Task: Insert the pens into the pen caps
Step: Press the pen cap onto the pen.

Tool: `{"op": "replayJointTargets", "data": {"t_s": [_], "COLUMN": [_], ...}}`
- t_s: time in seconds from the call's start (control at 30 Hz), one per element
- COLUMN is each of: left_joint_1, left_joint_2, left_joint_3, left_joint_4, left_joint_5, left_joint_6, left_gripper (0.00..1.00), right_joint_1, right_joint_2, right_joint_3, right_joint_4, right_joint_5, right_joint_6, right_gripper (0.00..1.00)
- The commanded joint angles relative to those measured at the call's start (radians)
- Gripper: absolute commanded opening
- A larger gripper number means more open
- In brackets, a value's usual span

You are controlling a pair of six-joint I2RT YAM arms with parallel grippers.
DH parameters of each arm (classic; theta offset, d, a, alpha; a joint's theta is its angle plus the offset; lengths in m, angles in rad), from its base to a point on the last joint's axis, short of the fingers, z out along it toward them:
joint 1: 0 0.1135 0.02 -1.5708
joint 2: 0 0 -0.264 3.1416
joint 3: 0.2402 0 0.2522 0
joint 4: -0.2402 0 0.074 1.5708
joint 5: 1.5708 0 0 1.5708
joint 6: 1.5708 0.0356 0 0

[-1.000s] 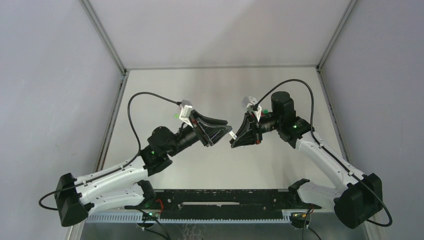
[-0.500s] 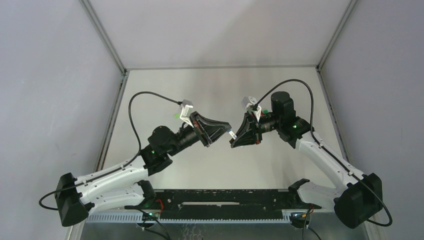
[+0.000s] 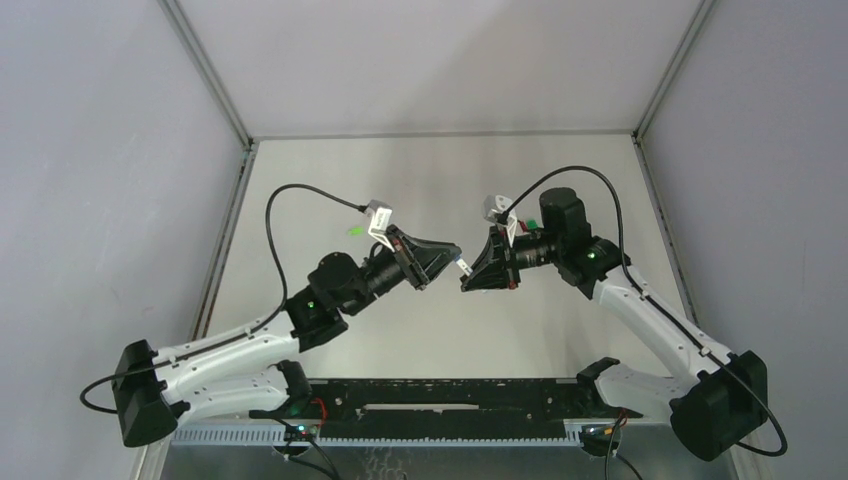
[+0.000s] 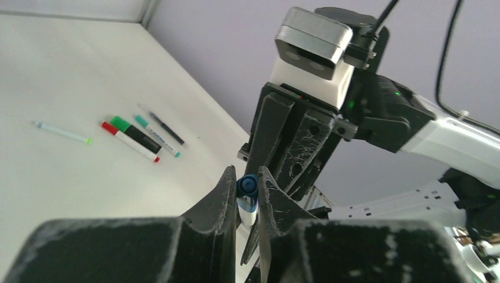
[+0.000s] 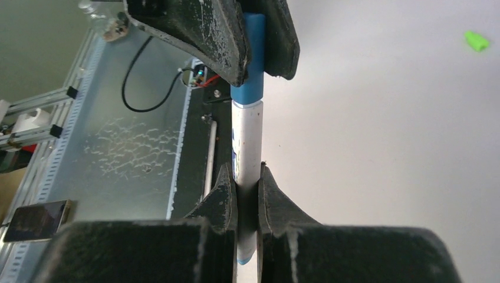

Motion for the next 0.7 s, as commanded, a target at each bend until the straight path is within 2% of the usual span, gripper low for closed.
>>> {"op": "replayJointTargets", "data": {"t_s": [0.0,0.13,0.23,0.3,0.43,0.53,0.67], "left_joint_1": [-0.079,-0.136,-0.184,-0.193,-0.193,-0.193,-0.193], "left_joint_2": [0.020,0.050,0.088,0.114,0.129,0.114,0.105], "left_joint_3": [0.036,0.027,0.015,-0.009,-0.075,-0.110,-0.150], "left_joint_4": [-0.116,-0.148,-0.094,-0.030,0.056,0.021,-0.043], "left_joint_5": [-0.075,-0.139,-0.129,-0.061,0.125,0.254,0.377], "left_joint_6": [-0.025,-0.069,-0.085,-0.094,-0.123,-0.141,-0.143], "left_gripper": [0.00,0.00,0.00,0.00,0.00,0.00,0.00], "right_joint_1": [-0.003,0.000,0.001,-0.007,-0.058,-0.086,-0.087], "right_joint_2": [-0.038,-0.051,-0.055,-0.055,-0.061,-0.066,-0.069], "right_joint_3": [0.051,0.052,0.052,0.051,0.031,0.014,0.010], "right_joint_4": [-0.004,0.002,0.006,0.015,0.091,0.154,0.184], "right_joint_5": [0.175,0.257,0.253,0.217,0.049,-0.044,-0.090], "right_joint_6": [-0.046,-0.047,-0.044,-0.028,0.054,0.112,0.127], "right_gripper": [0.00,0.00,0.00,0.00,0.00,0.00,0.00]}}
